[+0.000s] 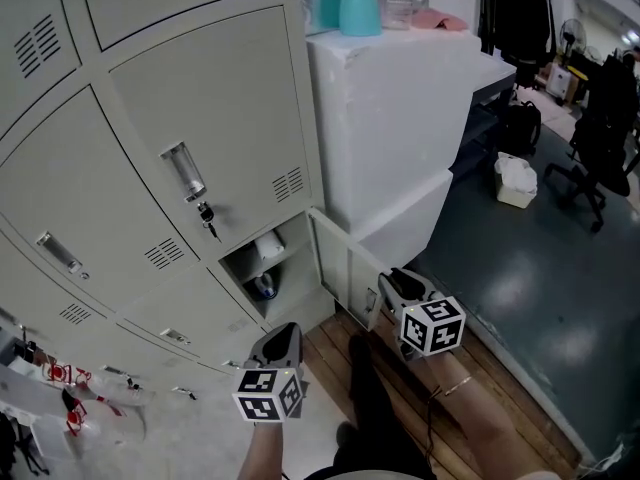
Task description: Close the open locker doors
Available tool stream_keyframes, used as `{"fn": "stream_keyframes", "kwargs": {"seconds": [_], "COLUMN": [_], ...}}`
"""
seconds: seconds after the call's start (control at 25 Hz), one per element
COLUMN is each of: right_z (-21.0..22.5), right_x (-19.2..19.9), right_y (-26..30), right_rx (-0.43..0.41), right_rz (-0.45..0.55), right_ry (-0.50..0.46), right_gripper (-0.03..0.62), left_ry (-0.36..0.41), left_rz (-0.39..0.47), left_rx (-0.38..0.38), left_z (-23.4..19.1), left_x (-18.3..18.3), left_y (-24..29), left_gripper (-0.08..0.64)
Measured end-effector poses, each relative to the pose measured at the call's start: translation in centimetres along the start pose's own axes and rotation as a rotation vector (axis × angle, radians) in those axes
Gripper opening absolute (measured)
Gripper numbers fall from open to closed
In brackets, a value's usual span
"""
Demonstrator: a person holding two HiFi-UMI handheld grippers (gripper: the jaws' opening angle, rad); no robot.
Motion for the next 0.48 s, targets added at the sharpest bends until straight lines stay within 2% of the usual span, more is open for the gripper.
{"fn": "stream_keyframes", "kwargs": {"seconds": [0.48], "right_z": [-6.0], "right_x": [2.1], "right_y": [0.1], "right_rx": [-0.077], "right_rz": [-0.057], "right_ry": [-0.086], "right_gripper": [0.1], "left_ry": [-0.023], "left_rz": [0.04], "left_rx": [-0.068], "left_z": [-2.1], "left_x": [-0.8], "left_y": [-3.0], "left_gripper": [0.02]}}
Point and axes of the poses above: the fingertips, and each gripper's own axes: y forward along the fingers, z to its right, x out of its underside, the point moved 2 cm from there along -y, backward along the fingers, and after that the axes turned 11 degrees about y, right-handed, at the moved point
